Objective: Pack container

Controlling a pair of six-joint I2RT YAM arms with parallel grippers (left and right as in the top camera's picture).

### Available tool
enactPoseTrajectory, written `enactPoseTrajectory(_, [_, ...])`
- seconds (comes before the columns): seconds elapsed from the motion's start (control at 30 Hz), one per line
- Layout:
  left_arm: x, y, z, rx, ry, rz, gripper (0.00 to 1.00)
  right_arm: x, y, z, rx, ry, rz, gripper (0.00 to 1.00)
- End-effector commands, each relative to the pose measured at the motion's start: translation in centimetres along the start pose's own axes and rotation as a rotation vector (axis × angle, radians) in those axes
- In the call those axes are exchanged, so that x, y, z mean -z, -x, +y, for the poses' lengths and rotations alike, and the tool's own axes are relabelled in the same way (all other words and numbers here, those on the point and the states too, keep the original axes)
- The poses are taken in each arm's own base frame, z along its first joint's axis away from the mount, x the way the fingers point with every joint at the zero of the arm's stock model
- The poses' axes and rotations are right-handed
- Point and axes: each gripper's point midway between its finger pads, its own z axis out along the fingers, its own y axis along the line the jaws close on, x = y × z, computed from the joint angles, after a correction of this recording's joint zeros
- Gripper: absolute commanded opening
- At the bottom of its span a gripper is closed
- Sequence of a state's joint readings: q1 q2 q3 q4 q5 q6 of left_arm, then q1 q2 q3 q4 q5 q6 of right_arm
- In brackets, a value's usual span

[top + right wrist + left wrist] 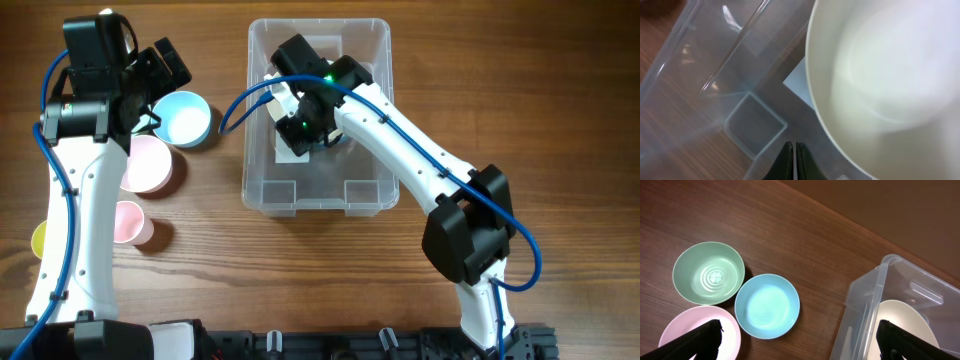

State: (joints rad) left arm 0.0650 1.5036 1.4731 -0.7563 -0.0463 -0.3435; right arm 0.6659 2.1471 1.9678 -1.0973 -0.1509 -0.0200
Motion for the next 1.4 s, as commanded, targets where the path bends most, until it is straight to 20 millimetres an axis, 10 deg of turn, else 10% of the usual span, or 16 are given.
enactPoseTrajectory(0.0, [0.1, 0.2, -0.1, 0.012, -0.010, 0.000, 1.00, -1.0, 0.0, -1.3, -0.041, -0.035, 0.007, 0.04])
enactPoseTrajectory(1.07, [0.1, 0.2, -0.1, 0.012, -0.010, 0.000, 1.00, -5.0, -2.6, -3.2, -0.155, -0.082, 0.046, 0.04])
enactPoseTrajectory(1.37, [0.1, 0.2, -0.1, 0.012, -0.011, -0.001, 1.00, 0.4, -2.4, -2.3, -0.109, -0.080, 0.028, 0.04])
